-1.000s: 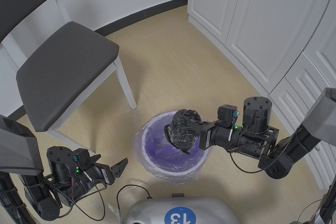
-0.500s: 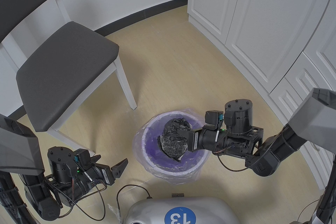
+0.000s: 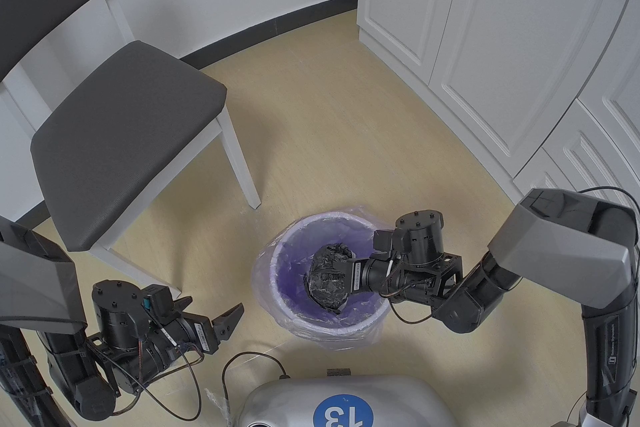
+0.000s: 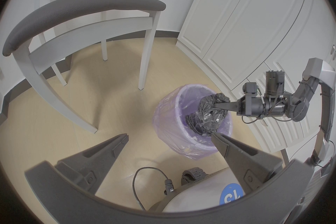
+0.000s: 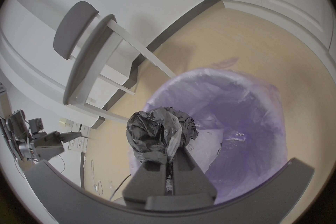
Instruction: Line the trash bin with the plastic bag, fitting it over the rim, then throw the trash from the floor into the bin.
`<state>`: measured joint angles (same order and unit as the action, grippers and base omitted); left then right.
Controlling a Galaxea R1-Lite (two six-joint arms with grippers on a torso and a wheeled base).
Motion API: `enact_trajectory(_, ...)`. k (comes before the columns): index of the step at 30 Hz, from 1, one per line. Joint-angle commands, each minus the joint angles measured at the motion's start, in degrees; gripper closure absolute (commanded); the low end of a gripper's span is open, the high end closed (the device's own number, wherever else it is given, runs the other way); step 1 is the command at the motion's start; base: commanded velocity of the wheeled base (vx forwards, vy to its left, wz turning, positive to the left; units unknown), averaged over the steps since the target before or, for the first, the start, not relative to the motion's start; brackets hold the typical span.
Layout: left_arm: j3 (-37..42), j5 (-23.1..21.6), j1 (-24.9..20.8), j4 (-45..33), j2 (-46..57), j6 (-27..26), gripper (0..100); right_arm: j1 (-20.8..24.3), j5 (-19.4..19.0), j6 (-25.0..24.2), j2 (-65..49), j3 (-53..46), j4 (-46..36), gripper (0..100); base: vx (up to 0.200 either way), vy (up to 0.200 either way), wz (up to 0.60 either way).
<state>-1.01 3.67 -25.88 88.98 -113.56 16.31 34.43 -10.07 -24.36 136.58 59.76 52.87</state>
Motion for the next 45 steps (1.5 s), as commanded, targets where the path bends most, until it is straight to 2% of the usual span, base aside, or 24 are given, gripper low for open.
enact_trajectory(1, 1.01, 0.02, -0.05, 1.02, -0.35, 0.04, 0, -0.32, 0.05, 0.01, 3.07, 0.89, 0.04, 100, 0.000, 0.000, 0.00)
enact_trajectory(8, 1.01, 0.20, -0.05, 1.02, -0.09, 0.04, 0, -0.15, 0.14, 0.36, 3.69, 0.10, 0.30, 100, 0.000, 0.000, 0.00)
enact_trajectory(21, 1.01, 1.08, -0.22, 1.02, 0.35, -0.14, 0, 0.20, -0.04, 1.77, -16.09, -9.57, 2.06, 100, 0.000, 0.000, 0.00)
enact_trajectory(37, 1.01, 1.78, -0.93, 1.02, 0.26, -0.23, 0, 3.81, -0.65, 2.30, -18.19, -13.97, 5.14, 100, 0.000, 0.000, 0.00)
enact_trajectory(41, 1.01, 4.15, -1.37, 1.02, 0.44, -0.40, 0, 3.54, -0.57, 2.38, -18.19, -13.88, 5.49, 100, 0.000, 0.000, 0.00)
enact_trajectory(45, 1.01, 4.50, -1.80, 1.02, 0.44, -0.40, 0, 3.10, -0.57, 3.00, -18.72, -13.88, 5.40, 100, 0.000, 0.000, 0.00)
